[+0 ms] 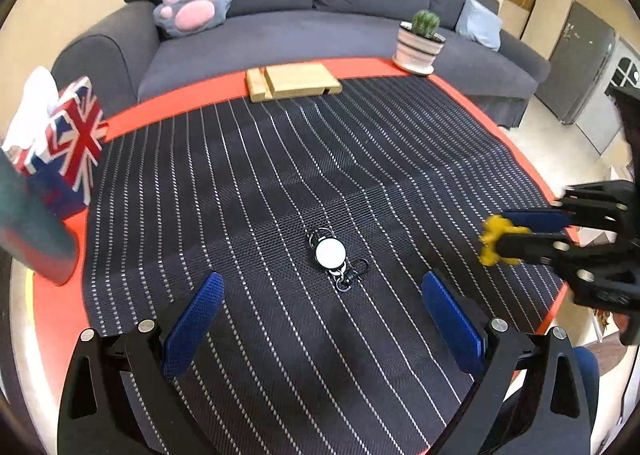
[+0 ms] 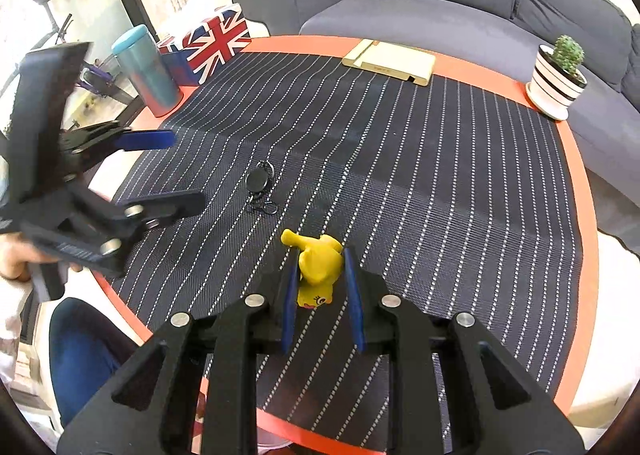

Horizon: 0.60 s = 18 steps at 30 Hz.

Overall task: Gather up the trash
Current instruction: 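Grasp the black round keychain with the left gripper while the right holds the duck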

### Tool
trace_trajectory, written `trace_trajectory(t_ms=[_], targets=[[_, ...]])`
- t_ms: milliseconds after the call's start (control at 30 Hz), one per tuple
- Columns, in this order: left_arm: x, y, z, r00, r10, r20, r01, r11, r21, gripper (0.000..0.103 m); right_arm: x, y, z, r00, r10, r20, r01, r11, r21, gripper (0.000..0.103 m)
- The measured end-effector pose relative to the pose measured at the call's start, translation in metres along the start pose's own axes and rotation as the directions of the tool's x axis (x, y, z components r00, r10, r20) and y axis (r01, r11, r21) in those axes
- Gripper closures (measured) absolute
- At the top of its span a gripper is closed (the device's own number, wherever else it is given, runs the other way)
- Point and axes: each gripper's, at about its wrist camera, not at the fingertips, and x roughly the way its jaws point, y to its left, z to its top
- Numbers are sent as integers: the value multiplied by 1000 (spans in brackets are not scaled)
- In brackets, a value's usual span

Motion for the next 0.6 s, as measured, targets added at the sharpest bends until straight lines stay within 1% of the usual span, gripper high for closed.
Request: trace_trajectory(t_ms=[200,300,333,367,467,500,567,600], targets=[[32,-1,7,998,29,-52,-30,1000,-10,8,-7,-8,-6,1000,-3,5,3,1000,10,81],[41,-2,8,998,34,-57,-35,999,-11,8,-6,-11,-8,1000,-5,-1,5,1000,12,81],[44,-3,9,998,37,-59,-38,999,-10,12,-5,-12,-9,1000,-5,-2,5,1000,14,81],[47,-3,9,997,37,-63,-38,999,-11,19,-5,-13,-9,1000,-5,-3,5,1000,14,81],[55,-4,9,996,37,-81,-38,999,-13,33,-4,-15,-10,1000,-5,-5,5,1000,16,81],[57,-4,9,996,36,-83,-37,999,-13,35,-4,-15,-9,1000,-4,-5,4,1000,16,81],[58,-4,8,996,37,-82,-38,999,-12,44,-3,-15,-9,1000,-4,-5,4,1000,14,81],[59,-5,8,996,40,-83,-41,999,-8,46,-3,-15,-9,1000,-5,-6,5,1000,14,81]])
